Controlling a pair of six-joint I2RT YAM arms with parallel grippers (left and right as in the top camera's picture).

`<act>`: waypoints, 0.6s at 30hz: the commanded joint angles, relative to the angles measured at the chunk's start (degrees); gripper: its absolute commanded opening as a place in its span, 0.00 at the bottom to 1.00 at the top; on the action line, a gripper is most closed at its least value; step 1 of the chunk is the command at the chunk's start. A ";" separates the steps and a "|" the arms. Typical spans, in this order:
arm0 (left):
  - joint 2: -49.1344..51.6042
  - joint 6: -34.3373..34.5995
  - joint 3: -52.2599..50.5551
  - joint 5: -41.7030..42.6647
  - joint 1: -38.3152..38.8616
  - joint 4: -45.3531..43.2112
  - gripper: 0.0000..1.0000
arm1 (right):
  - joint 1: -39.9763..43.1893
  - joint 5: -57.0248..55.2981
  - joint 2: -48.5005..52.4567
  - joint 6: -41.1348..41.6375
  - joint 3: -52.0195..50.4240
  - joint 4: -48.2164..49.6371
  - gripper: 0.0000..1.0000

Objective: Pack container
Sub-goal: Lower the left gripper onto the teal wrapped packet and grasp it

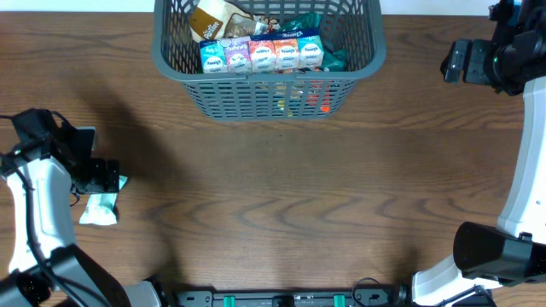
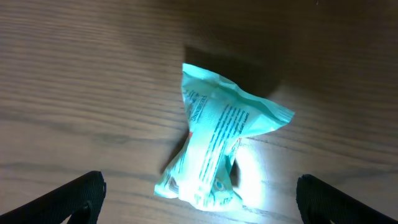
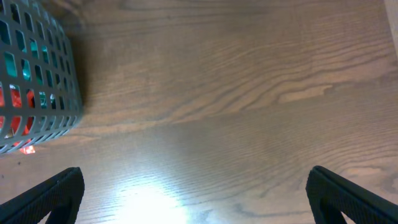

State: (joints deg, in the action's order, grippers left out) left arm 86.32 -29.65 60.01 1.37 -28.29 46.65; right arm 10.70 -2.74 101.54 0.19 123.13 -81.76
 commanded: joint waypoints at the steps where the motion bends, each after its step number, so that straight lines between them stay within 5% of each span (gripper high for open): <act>1: 2.97 -3.82 0.04 1.20 -0.28 0.09 0.99 | 0.48 0.15 0.48 -0.70 -0.20 0.52 0.99; 18: 14.78 -3.50 0.00 1.27 -0.31 -1.11 0.98 | 0.52 -0.50 0.48 -0.72 -0.20 0.50 0.99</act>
State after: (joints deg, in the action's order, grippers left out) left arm 100.20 -33.06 60.01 1.78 -28.29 45.41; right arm 10.70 -2.83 101.54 0.19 123.13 -81.14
